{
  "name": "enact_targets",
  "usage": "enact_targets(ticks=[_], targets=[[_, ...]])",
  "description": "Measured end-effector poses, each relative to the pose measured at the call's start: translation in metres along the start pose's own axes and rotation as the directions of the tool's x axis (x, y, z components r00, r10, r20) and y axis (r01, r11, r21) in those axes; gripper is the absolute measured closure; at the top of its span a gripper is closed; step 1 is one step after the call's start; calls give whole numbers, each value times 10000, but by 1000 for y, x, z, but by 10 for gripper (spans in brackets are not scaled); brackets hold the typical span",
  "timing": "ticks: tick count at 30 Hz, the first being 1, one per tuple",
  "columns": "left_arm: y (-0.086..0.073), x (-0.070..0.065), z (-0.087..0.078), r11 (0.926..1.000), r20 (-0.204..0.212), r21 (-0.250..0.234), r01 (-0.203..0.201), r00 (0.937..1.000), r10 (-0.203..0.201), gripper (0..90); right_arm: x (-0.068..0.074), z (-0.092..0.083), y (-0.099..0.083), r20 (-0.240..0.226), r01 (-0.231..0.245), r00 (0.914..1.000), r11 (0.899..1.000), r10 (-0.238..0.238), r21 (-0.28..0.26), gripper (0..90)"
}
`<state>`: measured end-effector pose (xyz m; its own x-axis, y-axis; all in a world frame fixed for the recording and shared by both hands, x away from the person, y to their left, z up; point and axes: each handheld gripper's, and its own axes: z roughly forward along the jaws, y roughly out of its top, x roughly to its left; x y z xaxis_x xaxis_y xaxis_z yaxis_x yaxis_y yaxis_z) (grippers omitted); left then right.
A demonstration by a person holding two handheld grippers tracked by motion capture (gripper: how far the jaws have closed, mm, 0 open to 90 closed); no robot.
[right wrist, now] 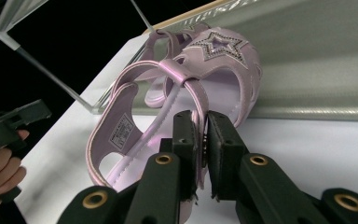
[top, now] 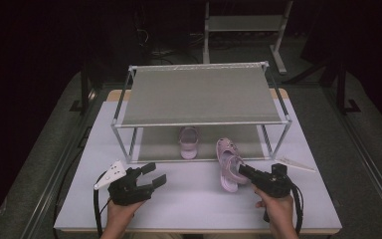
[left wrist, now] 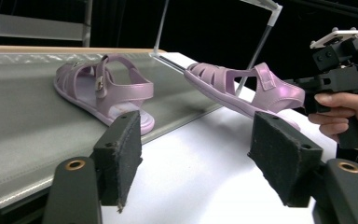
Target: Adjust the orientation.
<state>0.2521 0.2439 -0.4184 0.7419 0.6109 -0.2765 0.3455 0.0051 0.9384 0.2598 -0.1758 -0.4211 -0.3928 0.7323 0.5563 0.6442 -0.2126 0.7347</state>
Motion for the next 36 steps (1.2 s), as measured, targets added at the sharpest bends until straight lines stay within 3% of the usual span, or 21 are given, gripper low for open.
enact_targets(ticks=[7, 21, 32, 36], targets=[[0, 1, 0, 9999, 46, 19, 99, 9999, -100, 287, 2, 17, 7, 185, 6, 9998, 10000, -6, -44, 818], [0, 1, 1, 9997, 17, 82, 235, 9997, -235, 243, 10, 47, 18, 779, 506, 9957, 9987, -496, -107, 817], [0, 1, 2, 9997, -27, 146, 204, 9998, -204, 211, 5, 66, 26, 1147, 673, 9913, 9975, -643, -224, 818], [0, 0, 3, 9997, -1, 155, 181, 9998, -181, 210, 6, 74, 29, 1330, 978, 9866, 9950, -944, -187, 817]])
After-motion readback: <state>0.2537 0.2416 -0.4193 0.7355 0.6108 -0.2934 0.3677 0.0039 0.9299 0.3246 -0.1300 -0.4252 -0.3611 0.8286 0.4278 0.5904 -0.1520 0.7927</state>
